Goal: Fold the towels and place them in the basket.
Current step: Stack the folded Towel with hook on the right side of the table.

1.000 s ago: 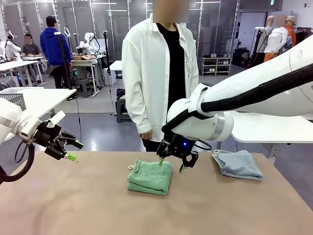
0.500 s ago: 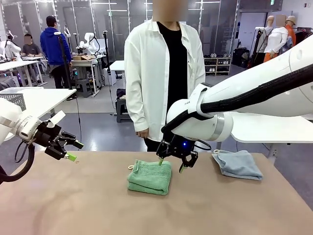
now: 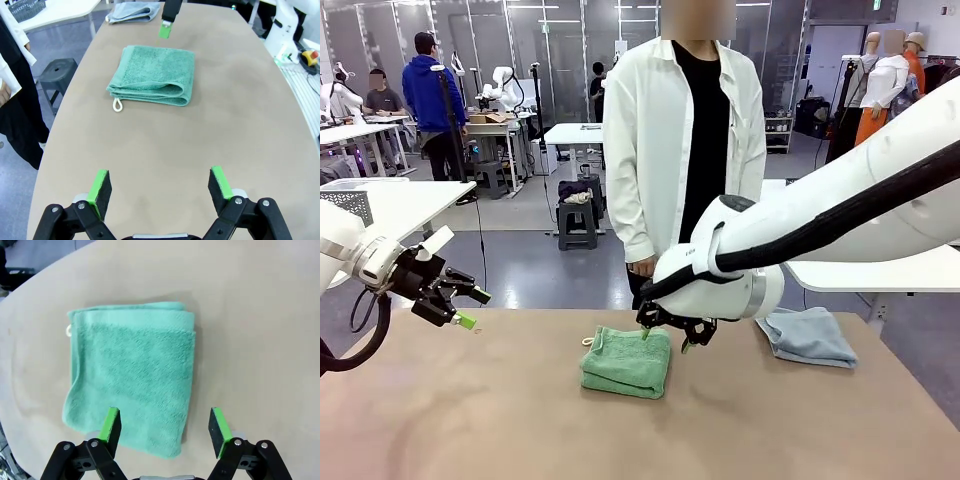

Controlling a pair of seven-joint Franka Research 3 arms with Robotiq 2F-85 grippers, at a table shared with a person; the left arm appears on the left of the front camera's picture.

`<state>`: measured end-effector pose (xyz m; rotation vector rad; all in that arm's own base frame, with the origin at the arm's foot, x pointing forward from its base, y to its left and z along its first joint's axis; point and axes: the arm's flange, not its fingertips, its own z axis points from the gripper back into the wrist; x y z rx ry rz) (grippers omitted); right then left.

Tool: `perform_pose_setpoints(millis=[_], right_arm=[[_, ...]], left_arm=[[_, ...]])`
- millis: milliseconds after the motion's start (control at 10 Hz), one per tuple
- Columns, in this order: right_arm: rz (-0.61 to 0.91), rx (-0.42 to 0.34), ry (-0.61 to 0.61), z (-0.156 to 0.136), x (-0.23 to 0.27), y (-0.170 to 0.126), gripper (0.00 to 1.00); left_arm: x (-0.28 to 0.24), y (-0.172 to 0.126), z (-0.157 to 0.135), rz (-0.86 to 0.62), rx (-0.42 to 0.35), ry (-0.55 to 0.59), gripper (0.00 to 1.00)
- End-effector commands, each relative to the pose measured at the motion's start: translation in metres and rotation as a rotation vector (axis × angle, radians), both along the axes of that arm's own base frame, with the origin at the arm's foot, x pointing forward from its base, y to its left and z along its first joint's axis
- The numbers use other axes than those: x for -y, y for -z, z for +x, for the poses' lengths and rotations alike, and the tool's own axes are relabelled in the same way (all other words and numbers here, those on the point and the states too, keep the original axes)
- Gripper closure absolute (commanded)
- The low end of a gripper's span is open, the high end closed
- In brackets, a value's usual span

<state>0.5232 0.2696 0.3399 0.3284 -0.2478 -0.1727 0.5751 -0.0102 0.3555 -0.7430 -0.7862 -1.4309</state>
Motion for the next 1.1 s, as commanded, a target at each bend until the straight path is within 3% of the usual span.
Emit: perform_pose_setpoints(millis=[0, 600, 700, 800, 900, 1000], right_arm=[[-0.048, -0.013, 0.076, 0.007, -0.012, 0.015, 0.11], [-0.081, -0.046, 0.078, 0.021, -0.018, 0.035, 0.11], [-0.075, -0.065, 0.074, 0.023, -0.018, 0.038, 0.31], [-0.068, -0.067, 0.072, 0.025, -0.018, 0.039, 0.31], [-0.063, -0.066, 0.069, 0.026, -0.017, 0.041, 0.51], [-0.060, -0.064, 0.068, 0.029, -0.017, 0.043, 0.33]], left_arm=[[0.000, 0.000, 0.000, 0.001, 0.002, -0.001, 0.02], [0.000, 0.000, 0.000, 0.001, 0.002, -0.001, 0.02], [0.000, 0.000, 0.000, 0.001, 0.002, -0.001, 0.02], [0.000, 0.000, 0.000, 0.001, 0.002, -0.001, 0.02], [0.000, 0.000, 0.000, 0.001, 0.002, -0.001, 0.02], [0.000, 0.000, 0.000, 0.001, 0.002, -0.001, 0.02]])
